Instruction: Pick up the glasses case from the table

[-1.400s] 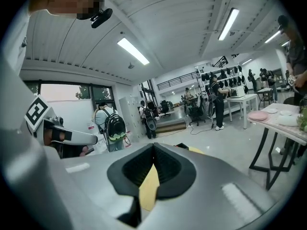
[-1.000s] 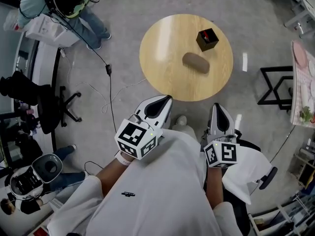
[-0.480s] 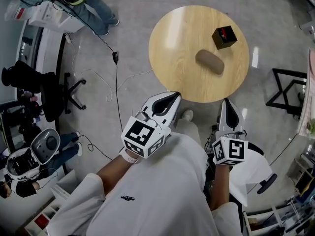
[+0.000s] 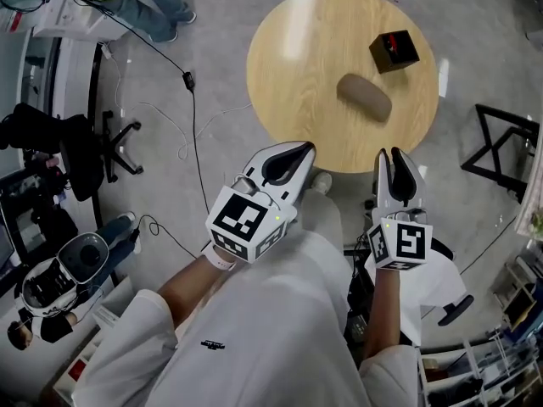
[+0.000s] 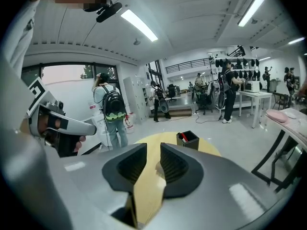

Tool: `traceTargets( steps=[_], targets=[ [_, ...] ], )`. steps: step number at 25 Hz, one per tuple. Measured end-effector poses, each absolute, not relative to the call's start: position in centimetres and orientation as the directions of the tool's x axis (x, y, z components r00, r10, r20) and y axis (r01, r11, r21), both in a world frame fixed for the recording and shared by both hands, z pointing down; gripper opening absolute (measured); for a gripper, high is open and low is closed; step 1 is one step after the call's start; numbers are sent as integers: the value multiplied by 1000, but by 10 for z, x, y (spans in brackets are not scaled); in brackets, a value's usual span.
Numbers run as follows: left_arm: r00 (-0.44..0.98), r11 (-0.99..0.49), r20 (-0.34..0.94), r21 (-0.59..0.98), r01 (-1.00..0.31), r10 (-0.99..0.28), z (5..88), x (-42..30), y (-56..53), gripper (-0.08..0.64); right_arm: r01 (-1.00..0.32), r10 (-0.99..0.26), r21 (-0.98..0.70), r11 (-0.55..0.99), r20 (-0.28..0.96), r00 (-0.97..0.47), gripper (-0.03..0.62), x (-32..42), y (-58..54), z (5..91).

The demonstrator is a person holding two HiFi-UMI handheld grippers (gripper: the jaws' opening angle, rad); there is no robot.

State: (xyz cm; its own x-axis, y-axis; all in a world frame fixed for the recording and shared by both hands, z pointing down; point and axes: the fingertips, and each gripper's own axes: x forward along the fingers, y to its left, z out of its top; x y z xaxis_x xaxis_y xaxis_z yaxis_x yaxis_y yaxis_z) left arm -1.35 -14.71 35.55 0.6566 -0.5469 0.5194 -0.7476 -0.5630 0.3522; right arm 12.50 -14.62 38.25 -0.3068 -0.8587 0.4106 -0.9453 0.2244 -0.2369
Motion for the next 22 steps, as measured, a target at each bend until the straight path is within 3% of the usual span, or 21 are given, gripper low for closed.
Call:
traceTargets(
  steps=[7,10,22],
  targets=[
    [656,-562,538,357,-746,-529,382,6,-159,8,-940,-834,-244,237,445,-326,134,137,-161,421],
    [656,-562,550,360,-744,-517,393,7,-170,8,-938,-821,-240,251,461,-337,193,136,-176,435],
    [648,-552,592,371,-747,-479,440,5,-199,8,-933,-783,-197,303,507,-361,240,132,-219,486]
  ],
)
